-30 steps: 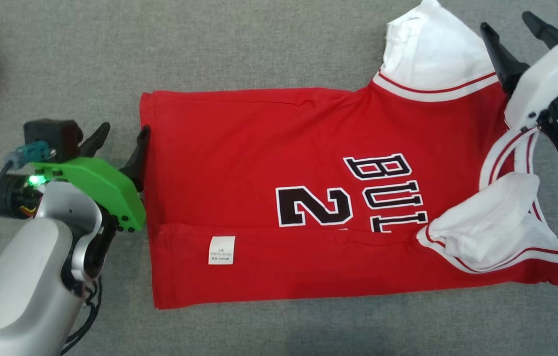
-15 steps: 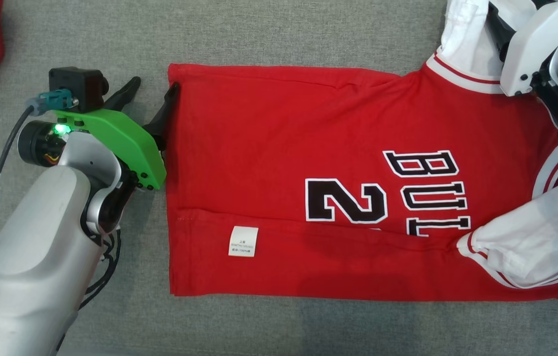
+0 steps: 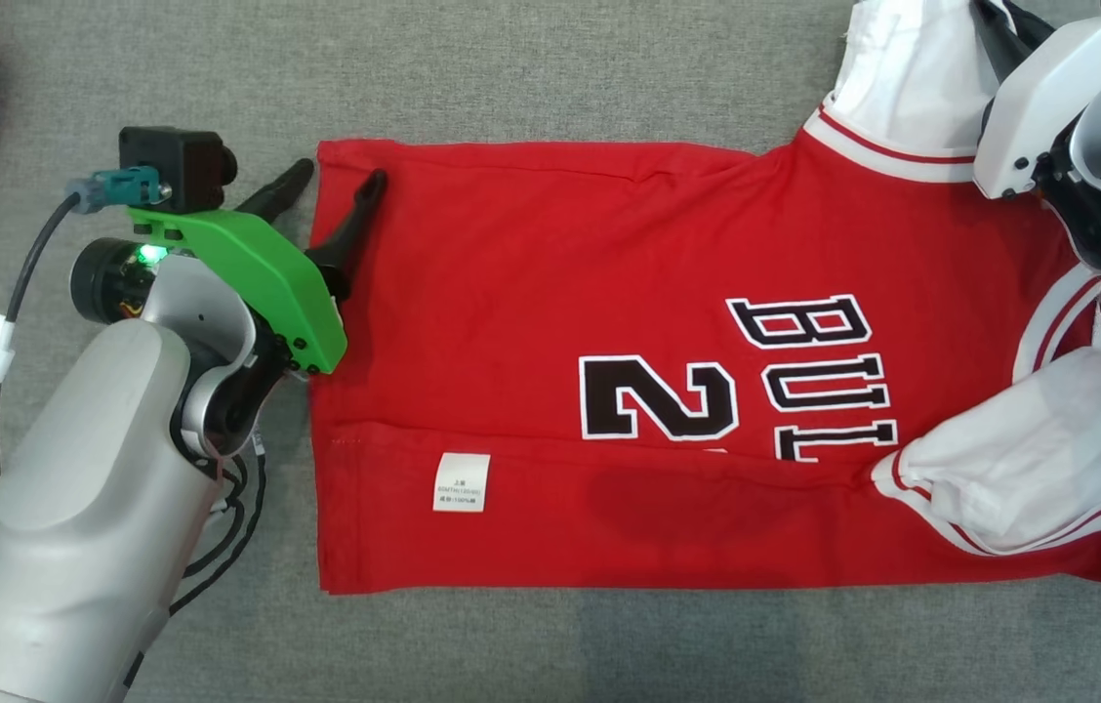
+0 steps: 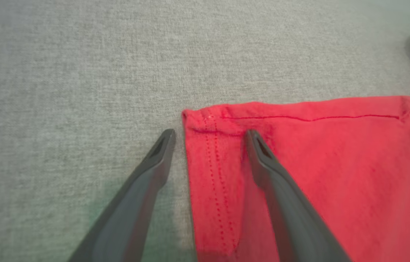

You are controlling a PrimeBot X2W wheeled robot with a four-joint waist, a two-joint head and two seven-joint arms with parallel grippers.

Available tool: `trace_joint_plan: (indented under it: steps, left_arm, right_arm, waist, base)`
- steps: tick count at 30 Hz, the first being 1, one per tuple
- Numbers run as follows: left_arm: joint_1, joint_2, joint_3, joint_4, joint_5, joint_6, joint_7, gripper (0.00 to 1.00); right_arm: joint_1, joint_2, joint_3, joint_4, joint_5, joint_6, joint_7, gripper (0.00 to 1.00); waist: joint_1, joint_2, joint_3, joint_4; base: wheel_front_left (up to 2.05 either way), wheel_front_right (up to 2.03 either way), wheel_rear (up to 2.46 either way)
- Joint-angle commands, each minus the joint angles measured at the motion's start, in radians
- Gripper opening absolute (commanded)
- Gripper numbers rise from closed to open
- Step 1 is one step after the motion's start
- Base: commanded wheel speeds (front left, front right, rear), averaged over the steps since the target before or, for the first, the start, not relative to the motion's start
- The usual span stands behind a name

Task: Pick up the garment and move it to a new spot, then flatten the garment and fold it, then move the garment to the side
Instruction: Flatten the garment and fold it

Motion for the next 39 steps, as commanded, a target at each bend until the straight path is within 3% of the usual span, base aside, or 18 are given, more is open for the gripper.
trace_joint_plan:
  steps: [1, 3, 5, 6, 7, 11, 25, 31, 39]
  left_arm:
    - [0.03, -0.021, -0.024, 0.006, -0.012, -0.015, 0.022, 1.0]
    - [0.025, -0.019, -0.026, 0.003, -0.012, -0.017, 0.024, 1.0]
    - [0.016, -0.021, -0.032, 0.008, -0.003, -0.016, 0.019, 0.38]
    - [0.011, -0.022, -0.033, 0.016, 0.002, -0.011, 0.015, 0.38]
    - [0.006, -0.02, -0.04, 0.023, 0.013, -0.009, 0.012, 0.0]
    - [-0.012, -0.015, -0.027, 0.049, 0.044, 0.015, -0.042, 0.0]
    - [0.041, 0.016, 0.001, 0.056, 0.05, 0.035, -0.141, 0.0]
    - [0.143, 0.046, -0.001, -0.041, 0.042, 0.053, -0.173, 0.0]
    - [0.39, 0.102, 0.015, -0.282, 0.018, 0.131, -0.221, 0.0]
  right_arm:
    - [-0.009, -0.003, 0.004, 0.006, 0.007, -0.001, -0.015, 0.0]
    - [-0.013, 0.001, 0.013, 0.011, 0.008, -0.001, -0.032, 0.0]
    - [-0.018, 0.005, 0.021, 0.014, 0.016, -0.001, -0.051, 0.0]
    - [-0.02, 0.008, 0.022, 0.016, 0.02, -0.001, -0.064, 0.0]
    - [-0.02, 0.01, 0.023, 0.021, 0.022, -0.001, -0.074, 0.0]
    - [-0.013, 0.012, 0.027, 0.037, 0.03, -0.001, -0.119, 0.0]
    - [0.069, -0.022, 0.028, 0.006, 0.11, -0.001, -0.244, 0.0]
    - [0.205, -0.06, 0.057, -0.136, 0.168, -0.001, -0.284, 0.0]
    - [0.54, -0.07, -0.016, -0.404, 0.217, -0.001, -0.325, 0.0]
  waist:
    - [0.0, 0.0, -0.006, -0.007]
    - [0.0, 0.0, -0.01, -0.014]
    - [0.0, 0.0, -0.015, -0.02]
    - [0.0, 0.0, -0.018, -0.023]
    - [0.0, 0.0, -0.022, -0.027]
    - [0.0, 0.0, -0.045, -0.037]
    - [0.0, 0.0, -0.141, -0.054]
    - [0.0, 0.0, -0.184, -0.067]
    - [0.0, 0.0, -0.24, -0.096]
  base:
    - [0.0, 0.0, 0.0]
    - [0.0, 0.0, 0.0]
    - [0.0, 0.0, 0.0]
    - [0.0, 0.0, 0.0]
    - [0.0, 0.0, 0.0]
    - [0.0, 0.0, 0.0]
    - [0.0, 0.0, 0.0]
    - [0.0, 0.0, 0.0]
    - [0.0, 0.0, 0.0]
